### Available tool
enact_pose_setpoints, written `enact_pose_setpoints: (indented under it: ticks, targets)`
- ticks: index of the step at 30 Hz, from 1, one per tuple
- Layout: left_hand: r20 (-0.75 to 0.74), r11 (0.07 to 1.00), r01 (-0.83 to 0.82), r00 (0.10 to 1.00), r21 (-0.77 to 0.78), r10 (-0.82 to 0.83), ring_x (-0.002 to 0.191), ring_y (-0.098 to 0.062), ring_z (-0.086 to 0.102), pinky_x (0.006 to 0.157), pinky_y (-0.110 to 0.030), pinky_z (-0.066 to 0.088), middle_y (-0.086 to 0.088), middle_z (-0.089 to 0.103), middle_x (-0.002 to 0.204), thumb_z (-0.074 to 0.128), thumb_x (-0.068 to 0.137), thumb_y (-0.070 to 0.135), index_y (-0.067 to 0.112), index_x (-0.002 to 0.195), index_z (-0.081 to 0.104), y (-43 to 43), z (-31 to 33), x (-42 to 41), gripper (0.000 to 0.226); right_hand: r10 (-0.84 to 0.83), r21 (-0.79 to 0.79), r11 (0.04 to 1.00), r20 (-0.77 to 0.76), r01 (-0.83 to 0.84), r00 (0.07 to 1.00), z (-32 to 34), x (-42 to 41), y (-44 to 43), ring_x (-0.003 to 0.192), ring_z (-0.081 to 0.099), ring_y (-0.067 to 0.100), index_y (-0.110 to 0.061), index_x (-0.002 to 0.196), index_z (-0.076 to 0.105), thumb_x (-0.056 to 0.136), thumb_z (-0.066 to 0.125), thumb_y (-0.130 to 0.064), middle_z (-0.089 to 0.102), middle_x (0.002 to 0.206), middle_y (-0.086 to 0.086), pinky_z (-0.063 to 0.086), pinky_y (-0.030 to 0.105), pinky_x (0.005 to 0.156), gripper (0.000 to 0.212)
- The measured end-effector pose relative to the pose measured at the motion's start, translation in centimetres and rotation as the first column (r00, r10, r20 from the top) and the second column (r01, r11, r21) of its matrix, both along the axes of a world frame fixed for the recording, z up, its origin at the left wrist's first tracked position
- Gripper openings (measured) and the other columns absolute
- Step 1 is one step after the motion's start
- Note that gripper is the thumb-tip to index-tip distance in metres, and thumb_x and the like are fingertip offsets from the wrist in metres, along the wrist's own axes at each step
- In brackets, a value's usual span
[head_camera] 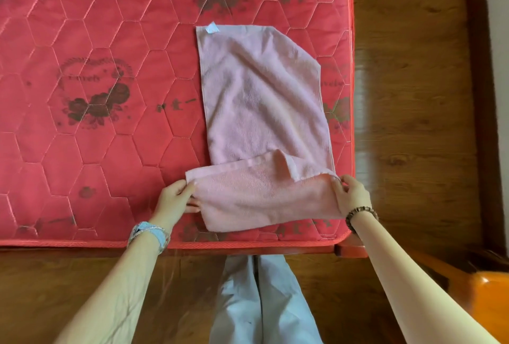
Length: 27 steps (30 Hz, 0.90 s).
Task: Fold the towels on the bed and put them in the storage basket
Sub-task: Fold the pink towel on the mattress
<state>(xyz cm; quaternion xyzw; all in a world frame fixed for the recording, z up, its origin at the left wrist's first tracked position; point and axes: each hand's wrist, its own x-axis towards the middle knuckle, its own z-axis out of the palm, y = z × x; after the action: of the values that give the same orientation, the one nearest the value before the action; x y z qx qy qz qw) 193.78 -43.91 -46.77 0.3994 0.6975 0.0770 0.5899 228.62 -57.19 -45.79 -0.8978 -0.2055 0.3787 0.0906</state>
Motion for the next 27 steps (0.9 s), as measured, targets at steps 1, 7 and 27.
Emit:
enact_pose_setpoints:
  ticks: [1, 7, 27]
  targets:
    - [0.008, 1.0, 0.007, 1.0, 0.031, -0.007, 0.069, -0.015, 0.063, 0.065, -0.029, 0.059, -0.006, 0.062, 0.078, 0.056, 0.101, 0.02, 0.009, 0.085, 0.064, 0.1, -0.2, 0.3, 0.02, 0.019, -0.02, 1.0, -0.012, -0.019, 1.0, -0.3, 0.0, 0.1, 0.083, 0.058, 0.03, -0.018, 0.087, 0.058, 0.098, 0.049, -0.036, 0.062, 0.082, 0.003, 0.037, 0.031, 0.067, 0.022]
    - [-0.09, 0.974, 0.115, 0.991, 0.197, -0.099, 0.071, -0.017, 0.03, 0.063, -0.031, 0.023, -0.004, 0.036, 0.074, 0.061, 0.097, 0.025, -0.006, 0.081, 0.056, 0.7, -1.5, 2.0, 0.035, 0.03, 0.088, 0.996, -0.071, -0.024, 0.997, -0.9, -0.5, 1.9, 0.092, 0.059, 0.021, -0.027, 0.115, 0.059, 0.09, 0.063, -0.024, 0.06, 0.1, -0.003, 0.046, 0.032, 0.075, 0.026]
    - [-0.223, 0.938, -0.107, 0.957, 0.329, 0.187, 0.098, -0.021, 0.057, 0.084, -0.026, 0.039, -0.01, 0.064, 0.11, 0.058, 0.097, 0.02, 0.003, 0.105, 0.066, 4.8, -3.3, 7.0, 0.02, -0.188, 0.221, 0.96, 0.051, 0.172, 0.981, -3.6, 2.1, 7.5, 0.101, 0.062, 0.028, -0.014, 0.102, 0.063, 0.089, 0.062, -0.02, 0.066, 0.099, 0.007, 0.047, 0.033, 0.085, 0.014]
